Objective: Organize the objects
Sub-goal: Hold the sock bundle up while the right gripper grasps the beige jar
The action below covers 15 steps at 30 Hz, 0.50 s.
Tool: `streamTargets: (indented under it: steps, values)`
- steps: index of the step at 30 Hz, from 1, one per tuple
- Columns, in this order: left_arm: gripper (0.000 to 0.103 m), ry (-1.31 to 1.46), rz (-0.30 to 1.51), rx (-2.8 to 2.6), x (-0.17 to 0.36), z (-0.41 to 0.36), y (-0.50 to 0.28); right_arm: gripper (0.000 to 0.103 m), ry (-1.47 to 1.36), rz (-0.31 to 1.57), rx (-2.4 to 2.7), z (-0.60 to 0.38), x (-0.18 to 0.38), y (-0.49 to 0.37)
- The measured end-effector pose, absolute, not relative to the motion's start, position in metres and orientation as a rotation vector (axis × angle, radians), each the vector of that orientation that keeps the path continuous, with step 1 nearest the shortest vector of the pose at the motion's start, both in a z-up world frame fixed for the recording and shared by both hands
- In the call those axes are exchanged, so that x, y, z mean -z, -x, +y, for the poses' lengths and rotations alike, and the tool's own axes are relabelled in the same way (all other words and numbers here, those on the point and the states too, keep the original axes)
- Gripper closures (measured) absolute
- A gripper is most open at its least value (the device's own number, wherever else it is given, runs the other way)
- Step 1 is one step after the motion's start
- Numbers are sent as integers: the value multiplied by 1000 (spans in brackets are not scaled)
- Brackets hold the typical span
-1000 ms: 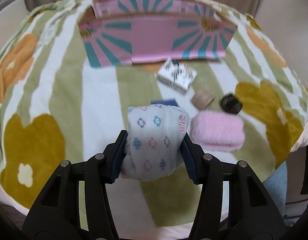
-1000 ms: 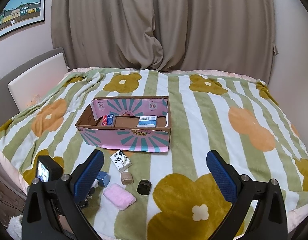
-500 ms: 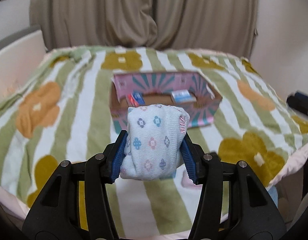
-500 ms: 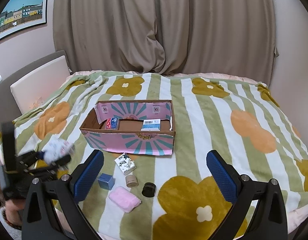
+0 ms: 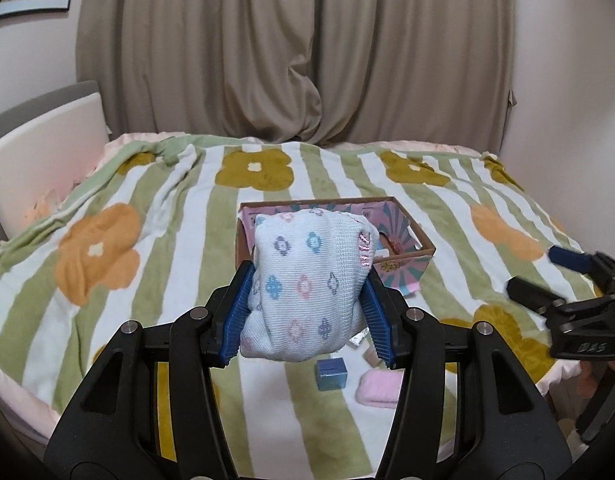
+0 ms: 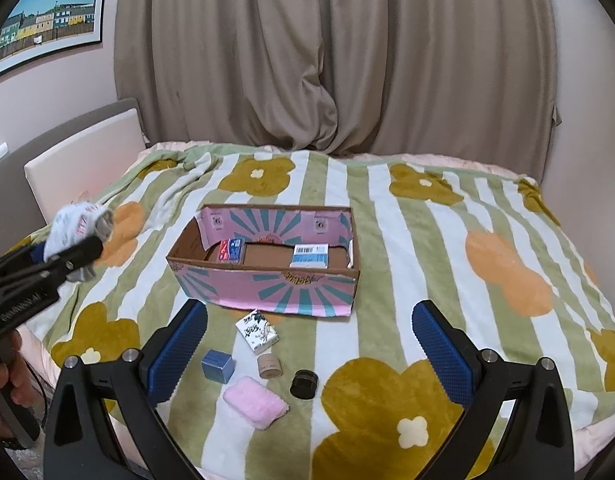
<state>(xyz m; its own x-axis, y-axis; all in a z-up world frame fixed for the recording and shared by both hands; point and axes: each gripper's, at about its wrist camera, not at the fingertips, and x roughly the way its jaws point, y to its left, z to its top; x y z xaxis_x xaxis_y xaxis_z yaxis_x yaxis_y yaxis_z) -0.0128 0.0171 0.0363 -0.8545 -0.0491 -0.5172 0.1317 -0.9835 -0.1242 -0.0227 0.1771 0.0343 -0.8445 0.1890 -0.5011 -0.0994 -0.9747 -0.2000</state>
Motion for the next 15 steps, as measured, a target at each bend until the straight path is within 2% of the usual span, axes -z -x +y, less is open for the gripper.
streamTargets:
  steps: [4, 10, 15]
  values:
    - [55, -809, 230, 2924, -37, 19, 11, 1, 960, -286, -2902, 175, -14, 54]
    - [55, -807, 224, 2908, -36, 17, 7, 1, 1292, -385, -2831, 175, 45, 118]
    - [55, -808, 231, 2889, -34, 10, 5, 15, 1466, -475, -2738, 174, 101, 147]
